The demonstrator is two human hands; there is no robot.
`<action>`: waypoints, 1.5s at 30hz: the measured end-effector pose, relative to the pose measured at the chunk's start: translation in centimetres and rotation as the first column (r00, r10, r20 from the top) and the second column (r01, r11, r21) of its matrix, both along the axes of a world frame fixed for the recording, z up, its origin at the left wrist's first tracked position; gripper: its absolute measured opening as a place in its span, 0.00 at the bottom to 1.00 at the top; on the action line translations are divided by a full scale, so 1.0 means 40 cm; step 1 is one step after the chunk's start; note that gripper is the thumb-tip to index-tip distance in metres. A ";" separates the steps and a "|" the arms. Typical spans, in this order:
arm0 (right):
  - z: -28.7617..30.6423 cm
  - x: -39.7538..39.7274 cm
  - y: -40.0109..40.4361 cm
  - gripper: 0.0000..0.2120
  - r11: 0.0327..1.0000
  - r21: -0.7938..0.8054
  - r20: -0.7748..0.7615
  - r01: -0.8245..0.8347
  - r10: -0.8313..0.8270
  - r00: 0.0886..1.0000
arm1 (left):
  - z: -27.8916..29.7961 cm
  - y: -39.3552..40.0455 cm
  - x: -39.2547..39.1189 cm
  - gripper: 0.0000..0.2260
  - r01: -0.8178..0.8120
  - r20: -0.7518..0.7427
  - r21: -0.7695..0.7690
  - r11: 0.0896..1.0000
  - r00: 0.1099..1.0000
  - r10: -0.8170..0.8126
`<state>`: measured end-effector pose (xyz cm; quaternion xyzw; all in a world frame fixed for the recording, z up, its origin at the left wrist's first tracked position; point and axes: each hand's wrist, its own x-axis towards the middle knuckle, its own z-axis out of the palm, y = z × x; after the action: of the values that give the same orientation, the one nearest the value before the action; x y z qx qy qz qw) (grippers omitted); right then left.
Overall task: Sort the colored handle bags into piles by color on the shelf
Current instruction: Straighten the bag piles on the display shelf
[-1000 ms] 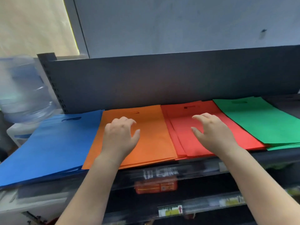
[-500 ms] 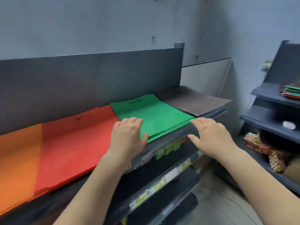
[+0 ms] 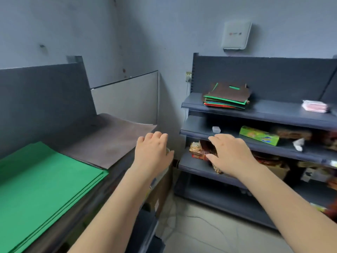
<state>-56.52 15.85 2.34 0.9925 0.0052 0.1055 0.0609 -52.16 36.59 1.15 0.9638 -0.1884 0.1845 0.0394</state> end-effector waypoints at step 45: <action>-0.124 1.151 -1.058 0.22 0.704 0.581 -0.100 0.409 -0.437 0.894 | -0.106 -1.014 1.267 0.20 0.208 -0.152 -0.107 0.972 0.963 -0.223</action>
<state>-10.47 -26.48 -2.61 0.9335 -0.2567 0.1074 -0.2263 -1.47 -3.95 -3.11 0.9467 -0.2798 0.1081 0.1178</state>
